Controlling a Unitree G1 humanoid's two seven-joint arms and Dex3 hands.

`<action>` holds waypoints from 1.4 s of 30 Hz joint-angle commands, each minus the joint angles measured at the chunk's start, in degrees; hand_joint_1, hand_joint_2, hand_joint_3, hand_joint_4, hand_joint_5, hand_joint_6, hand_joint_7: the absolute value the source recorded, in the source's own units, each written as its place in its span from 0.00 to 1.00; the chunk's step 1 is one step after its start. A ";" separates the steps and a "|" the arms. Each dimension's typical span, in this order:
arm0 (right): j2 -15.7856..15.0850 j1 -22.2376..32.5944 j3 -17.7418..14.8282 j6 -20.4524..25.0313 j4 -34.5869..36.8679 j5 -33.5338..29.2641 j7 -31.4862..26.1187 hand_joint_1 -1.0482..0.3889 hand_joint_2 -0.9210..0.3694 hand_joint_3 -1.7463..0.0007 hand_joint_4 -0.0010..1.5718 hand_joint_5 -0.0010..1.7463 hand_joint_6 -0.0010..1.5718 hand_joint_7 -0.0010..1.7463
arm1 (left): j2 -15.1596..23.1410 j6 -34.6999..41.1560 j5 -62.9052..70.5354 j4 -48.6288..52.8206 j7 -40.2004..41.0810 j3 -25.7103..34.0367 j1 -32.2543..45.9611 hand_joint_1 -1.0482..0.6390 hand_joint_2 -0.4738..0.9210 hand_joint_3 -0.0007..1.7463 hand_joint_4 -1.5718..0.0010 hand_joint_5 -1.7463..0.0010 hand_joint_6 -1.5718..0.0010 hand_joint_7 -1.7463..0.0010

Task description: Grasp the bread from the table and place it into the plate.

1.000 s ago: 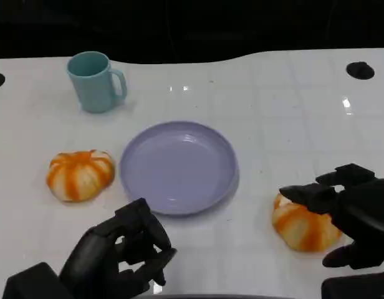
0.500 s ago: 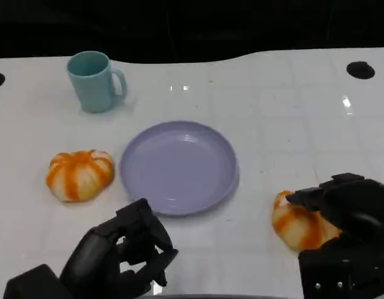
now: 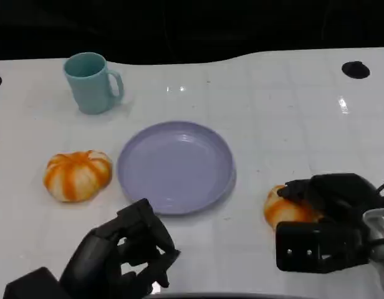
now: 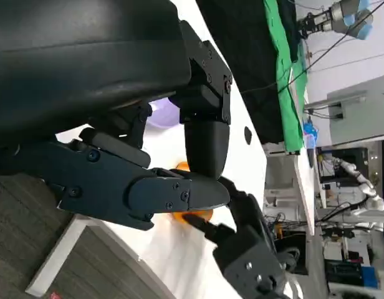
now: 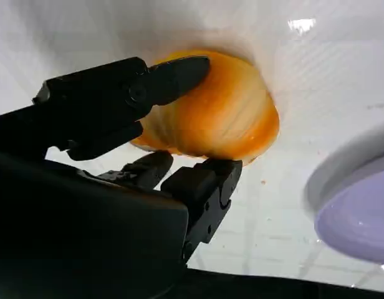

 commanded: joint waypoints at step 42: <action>6.30 -7.09 -2.49 -22.12 5.27 13.19 -27.92 0.65 0.54 0.17 0.63 1.00 0.49 1.00 | 0.57 0.32 -0.11 -0.55 0.33 -0.22 0.99 0.30 1.00 0.24 0.60 0.00 0.72 0.01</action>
